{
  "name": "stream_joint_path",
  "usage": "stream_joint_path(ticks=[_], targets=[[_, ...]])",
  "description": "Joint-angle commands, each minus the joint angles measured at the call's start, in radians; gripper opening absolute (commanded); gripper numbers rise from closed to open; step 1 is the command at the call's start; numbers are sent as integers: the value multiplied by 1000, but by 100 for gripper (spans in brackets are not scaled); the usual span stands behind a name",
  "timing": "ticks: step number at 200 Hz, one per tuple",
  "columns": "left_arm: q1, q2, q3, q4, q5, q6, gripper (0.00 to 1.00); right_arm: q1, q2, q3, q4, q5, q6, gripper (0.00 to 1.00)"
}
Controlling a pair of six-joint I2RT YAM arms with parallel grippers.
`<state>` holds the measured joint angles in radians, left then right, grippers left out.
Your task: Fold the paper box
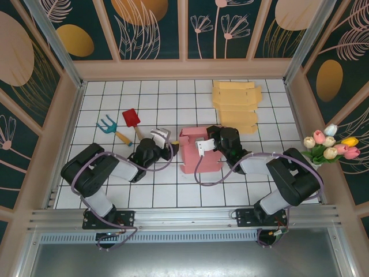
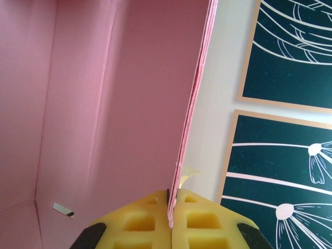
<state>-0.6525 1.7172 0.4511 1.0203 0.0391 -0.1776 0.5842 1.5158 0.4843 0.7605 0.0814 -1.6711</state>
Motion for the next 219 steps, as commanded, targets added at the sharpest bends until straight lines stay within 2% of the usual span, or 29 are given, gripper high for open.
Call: stream_joint_path(ticks=[1,66,99,123,162,197,219], targets=[[2,29,43,23,61,21,58,17,34,-19,-103,-39,-26,0],[0,115,93,26,83,14,49,26,63,-28,-77,-15,-53,0],[-7,146,119,70,68,-68,42,32,68,-30,-79,-11,-59,0],[-41,171,159,63,-1,-92,37,35,80,-32,-75,6,-73,0],[-78,246,223,69,-53,-137,37,48,100,-29,-74,27,-86,0],[-107,256,260,36,-232,-156,32,50,102,-27,-82,35,-87,0],[-111,267,287,13,-284,-163,32,50,107,-24,-89,35,-84,0]])
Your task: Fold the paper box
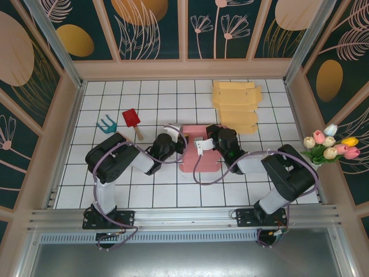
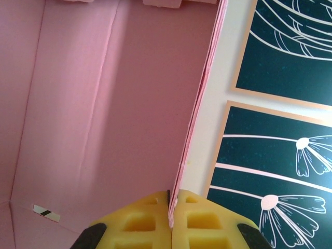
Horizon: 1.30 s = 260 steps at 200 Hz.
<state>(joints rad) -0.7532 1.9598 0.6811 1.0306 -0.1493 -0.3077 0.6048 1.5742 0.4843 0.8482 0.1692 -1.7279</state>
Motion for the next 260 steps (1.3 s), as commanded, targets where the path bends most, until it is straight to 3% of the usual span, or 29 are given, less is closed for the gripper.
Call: stream_joint_path(ticks=[1,28,61,90,121,152,171,212,260], targets=[[-11,25,58,2,-98,-33,32,30,49,-24,-177,-53,-27,0],[-19,27,73,-7,-198,-53,29,30,58,-21,-191,-53,-22,0],[-41,33,118,-165,-577,-112,0,27,62,-10,-219,-48,-3,0],[-41,31,102,-187,-723,-127,0,23,59,-1,-226,-55,7,0],[-41,24,117,-197,-625,-136,1,21,60,6,-230,-71,25,0],[-41,2,95,-123,-430,-113,22,22,56,8,-234,-69,43,0],[-41,-40,14,-10,-315,-65,29,22,52,13,-246,-69,52,0],[-41,-148,-173,131,-207,31,41,22,53,17,-255,-72,57,0],[-41,-189,-245,134,-194,72,41,30,50,17,-263,-66,54,0]])
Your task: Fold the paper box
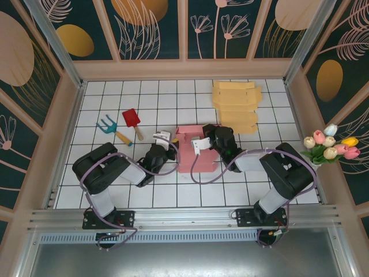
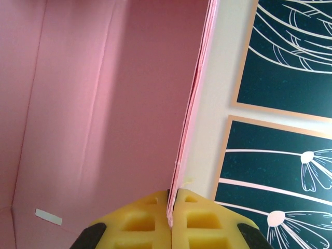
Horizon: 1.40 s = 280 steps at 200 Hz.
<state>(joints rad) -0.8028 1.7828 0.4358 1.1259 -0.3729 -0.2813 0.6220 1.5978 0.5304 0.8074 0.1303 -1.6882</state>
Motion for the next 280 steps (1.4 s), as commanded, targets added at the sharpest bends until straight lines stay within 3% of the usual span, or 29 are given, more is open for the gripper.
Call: stream_joint_path(ticks=[1,93,138,161,189,202,217,235,267,280], targets=[[8,-11,1,38,29,46,41,13,25,-31,-222,-26,15,0],[55,113,182,-15,116,69,41,19,16,-33,-232,-28,10,0],[49,159,265,-47,188,34,28,24,31,-29,-226,-31,16,0],[26,187,294,-77,40,41,18,24,27,-29,-226,-29,26,0],[12,189,302,-157,-362,-18,0,20,20,-27,-231,-24,35,0],[12,189,301,-184,-491,-34,0,19,22,-26,-231,-23,40,0],[12,191,297,-196,-545,-33,0,19,27,-23,-228,-21,45,0],[13,192,287,-166,-464,-3,0,19,32,-20,-228,-21,55,0],[13,182,271,-141,-232,2,28,20,43,-14,-216,-20,78,0],[11,172,250,-123,-186,-6,32,21,44,-15,-219,-18,79,0]])
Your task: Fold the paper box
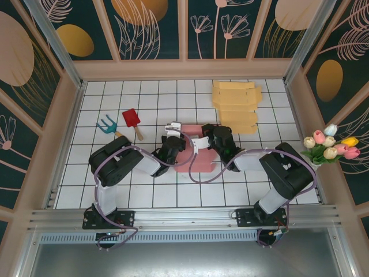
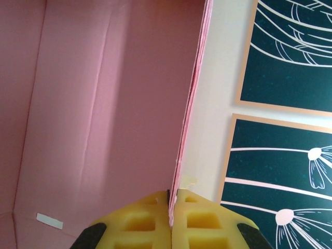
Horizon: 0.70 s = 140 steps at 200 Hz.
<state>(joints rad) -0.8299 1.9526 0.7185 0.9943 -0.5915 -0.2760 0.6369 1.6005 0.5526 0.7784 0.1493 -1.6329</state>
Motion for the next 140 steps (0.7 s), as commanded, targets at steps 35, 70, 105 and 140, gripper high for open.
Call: stream_joint_path(ticks=[35,70,105,140], targets=[[39,16,-68,51,86,-30,47,6,35,-34,-200,-36,26,0],[39,73,-22,27,36,-32,51,12,34,-34,-206,-39,28,0],[40,95,44,-39,-54,-56,42,15,37,-34,-208,-32,28,0],[39,115,71,-127,-224,-86,4,14,39,-31,-211,-24,31,0]])
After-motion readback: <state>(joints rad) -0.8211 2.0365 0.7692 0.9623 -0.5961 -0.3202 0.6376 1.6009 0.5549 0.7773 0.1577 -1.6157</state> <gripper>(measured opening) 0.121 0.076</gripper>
